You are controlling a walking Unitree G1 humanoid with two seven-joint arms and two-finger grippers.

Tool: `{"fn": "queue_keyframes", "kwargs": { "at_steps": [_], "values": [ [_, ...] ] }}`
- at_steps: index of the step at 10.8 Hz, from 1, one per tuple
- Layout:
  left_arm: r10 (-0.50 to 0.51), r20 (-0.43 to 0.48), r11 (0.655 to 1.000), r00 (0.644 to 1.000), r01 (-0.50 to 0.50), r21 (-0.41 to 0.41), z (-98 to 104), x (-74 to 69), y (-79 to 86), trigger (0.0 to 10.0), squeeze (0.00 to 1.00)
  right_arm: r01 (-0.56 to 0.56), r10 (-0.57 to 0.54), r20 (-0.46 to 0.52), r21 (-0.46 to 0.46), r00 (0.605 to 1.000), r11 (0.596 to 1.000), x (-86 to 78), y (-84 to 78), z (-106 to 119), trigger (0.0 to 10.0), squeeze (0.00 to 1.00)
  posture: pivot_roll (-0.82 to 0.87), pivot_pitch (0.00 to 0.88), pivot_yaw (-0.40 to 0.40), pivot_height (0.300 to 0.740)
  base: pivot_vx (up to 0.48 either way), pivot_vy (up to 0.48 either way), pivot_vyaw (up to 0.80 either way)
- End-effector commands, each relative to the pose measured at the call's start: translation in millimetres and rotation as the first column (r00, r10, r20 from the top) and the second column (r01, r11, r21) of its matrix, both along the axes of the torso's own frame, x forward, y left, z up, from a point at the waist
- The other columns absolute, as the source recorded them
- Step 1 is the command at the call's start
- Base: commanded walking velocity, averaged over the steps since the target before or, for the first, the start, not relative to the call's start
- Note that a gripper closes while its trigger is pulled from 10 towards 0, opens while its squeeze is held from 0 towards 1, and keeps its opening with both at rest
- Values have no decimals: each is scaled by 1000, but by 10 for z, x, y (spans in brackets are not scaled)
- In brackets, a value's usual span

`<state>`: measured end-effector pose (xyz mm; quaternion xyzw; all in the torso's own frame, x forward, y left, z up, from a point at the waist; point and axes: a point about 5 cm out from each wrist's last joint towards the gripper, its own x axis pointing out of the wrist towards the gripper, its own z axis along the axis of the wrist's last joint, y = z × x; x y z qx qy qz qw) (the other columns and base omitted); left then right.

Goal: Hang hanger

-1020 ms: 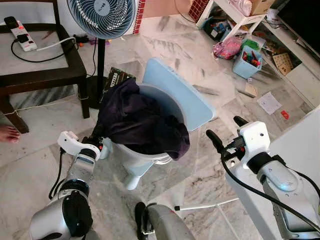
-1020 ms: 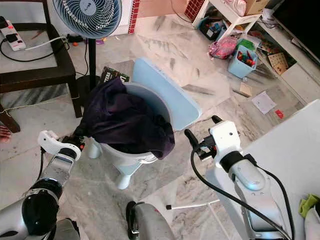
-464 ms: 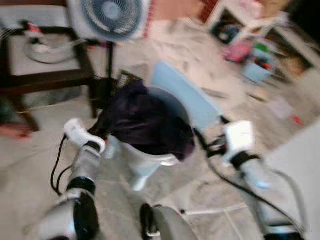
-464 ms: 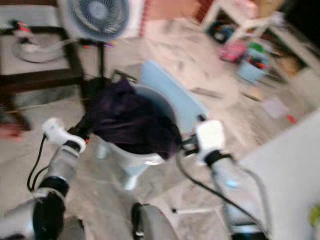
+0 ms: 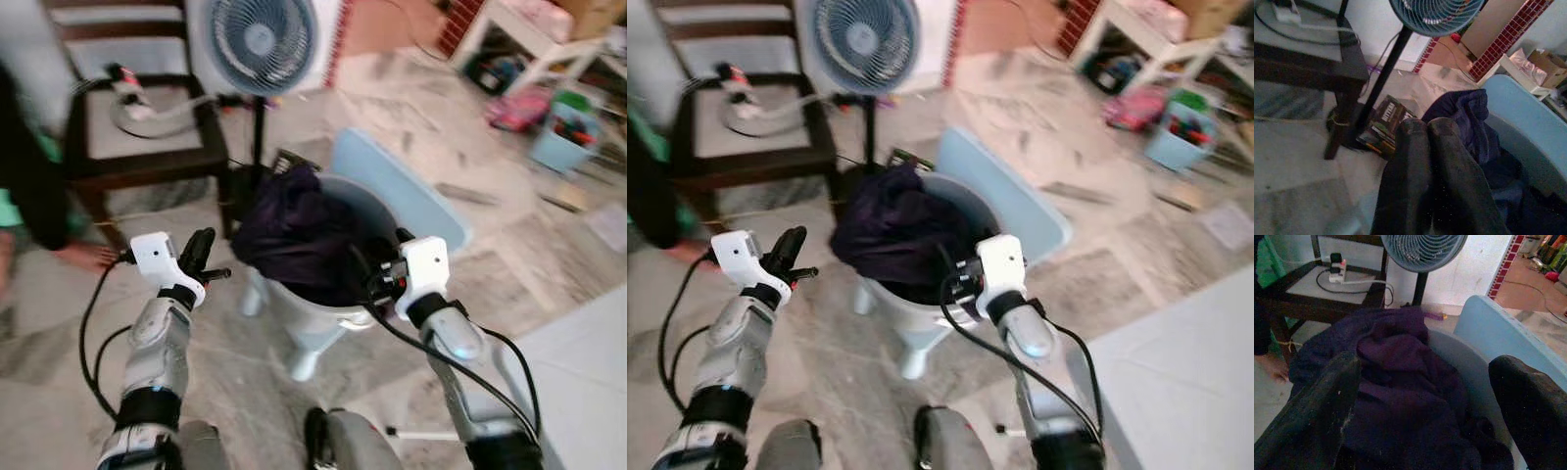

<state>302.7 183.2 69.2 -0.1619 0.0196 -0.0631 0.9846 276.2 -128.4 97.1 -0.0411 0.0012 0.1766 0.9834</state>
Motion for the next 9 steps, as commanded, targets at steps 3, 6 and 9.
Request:
{"fn": "queue_keyframes", "kwargs": {
  "at_steps": [3, 6, 9],
  "values": [
    [-67, 0, 993, 998, 67, 95, 68, -210, -70, 0, 0, 60, -60, -1, 2, 998, 998, -3, -85, -90, 10000, 0, 17, 134, -58, 740, 0, 0, 0],
    [-26, 85, 984, 996, 11, 176, 224, -454, -32, 0, 0, 116, -116, -18, 22, 993, 993, -9, -166, -148, 10000, 0, 33, 129, -65, 740, 0, 0, 0],
    [-27, -1, 968, 1000, 27, 249, 182, -584, -51, 10000, 0, 158, -156, -38, 34, 987, 987, -1, -239, -176, 10000, 0, 32, 124, -64, 740, 0, 0, -754]
  ]
}}
